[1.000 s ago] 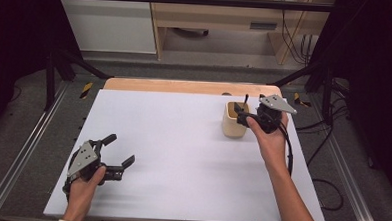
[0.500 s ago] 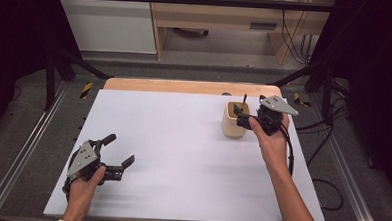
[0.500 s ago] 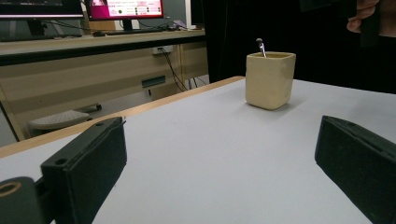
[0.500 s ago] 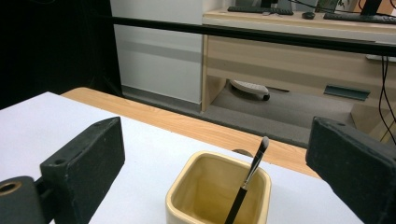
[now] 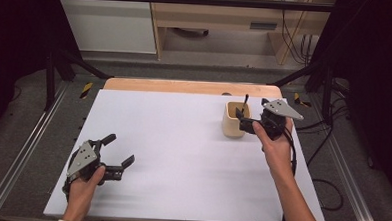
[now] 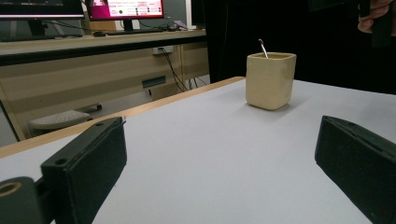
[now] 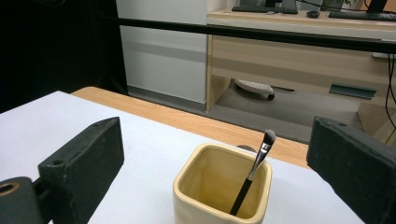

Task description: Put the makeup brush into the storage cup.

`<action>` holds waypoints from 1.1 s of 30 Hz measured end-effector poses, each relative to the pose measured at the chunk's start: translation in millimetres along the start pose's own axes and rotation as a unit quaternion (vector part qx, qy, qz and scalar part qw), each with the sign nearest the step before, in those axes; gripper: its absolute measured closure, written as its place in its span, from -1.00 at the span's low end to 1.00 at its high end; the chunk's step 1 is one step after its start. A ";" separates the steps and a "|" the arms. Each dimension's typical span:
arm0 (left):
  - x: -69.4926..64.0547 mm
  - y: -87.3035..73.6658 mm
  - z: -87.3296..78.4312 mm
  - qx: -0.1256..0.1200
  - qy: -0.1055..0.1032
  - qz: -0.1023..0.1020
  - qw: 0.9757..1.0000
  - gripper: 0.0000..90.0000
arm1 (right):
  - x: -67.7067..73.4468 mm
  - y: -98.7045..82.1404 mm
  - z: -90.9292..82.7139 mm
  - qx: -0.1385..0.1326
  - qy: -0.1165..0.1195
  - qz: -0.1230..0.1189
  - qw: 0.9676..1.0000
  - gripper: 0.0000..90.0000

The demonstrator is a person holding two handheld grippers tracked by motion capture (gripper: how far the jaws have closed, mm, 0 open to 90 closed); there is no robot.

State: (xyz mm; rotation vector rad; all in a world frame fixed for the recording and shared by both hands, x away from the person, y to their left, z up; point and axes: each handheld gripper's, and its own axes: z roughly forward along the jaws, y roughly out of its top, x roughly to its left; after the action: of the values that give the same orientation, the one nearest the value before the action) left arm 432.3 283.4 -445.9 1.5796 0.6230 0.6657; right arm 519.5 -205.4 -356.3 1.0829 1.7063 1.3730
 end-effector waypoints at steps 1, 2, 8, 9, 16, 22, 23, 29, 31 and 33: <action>-0.1 0.0 0.1 0.000 -0.001 0.000 1.000 -0.95 | 0.0 -0.5 -0.9 0.000 0.001 -0.001 1.000 -0.90; -0.4 0.0 0.3 -0.001 -0.001 0.000 1.000 -0.95 | 0.0 -0.9 -1.7 0.001 0.002 -0.001 1.000 -0.90; -0.3 0.4 -0.4 -0.002 0.001 -0.001 1.000 -0.95 | 0.3 -1.0 -7.2 0.000 0.005 0.000 1.000 -0.91; 0.0 0.4 -0.7 -0.001 0.001 0.000 1.000 -0.95 | 0.5 -0.6 -8.6 0.000 0.005 0.001 1.000 -0.91; -0.1 0.2 -0.3 -0.002 0.001 -0.001 1.000 -0.95 | 1.0 1.3 -15.8 -0.003 0.008 -0.001 1.000 -0.91; -0.5 0.3 -0.4 -0.003 0.001 -0.001 1.000 -0.95 | 1.4 1.0 -20.6 -0.003 0.009 0.002 1.000 -0.91; -0.6 0.3 -0.3 -0.002 0.001 -0.001 1.000 -0.95 | 1.2 0.8 -21.4 -0.002 0.010 0.001 1.000 -0.91; -0.9 0.1 -0.7 -0.002 0.001 0.000 1.000 -0.95 | -1.0 1.3 -26.9 -0.002 0.008 0.002 1.000 -0.91; -0.8 0.4 -0.9 -0.003 0.001 -0.001 1.000 -0.95 | -2.4 1.8 -29.7 -0.004 0.008 0.003 1.000 -0.91; -0.9 0.4 -0.8 -0.003 0.001 0.000 1.000 -0.95 | -3.4 2.0 -32.3 -0.005 0.007 0.005 1.000 -0.91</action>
State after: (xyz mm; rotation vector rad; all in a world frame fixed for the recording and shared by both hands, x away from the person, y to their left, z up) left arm 431.2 283.3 -445.5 1.5732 0.6223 0.6685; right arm 492.6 -221.5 -347.6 1.0807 1.7039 1.3962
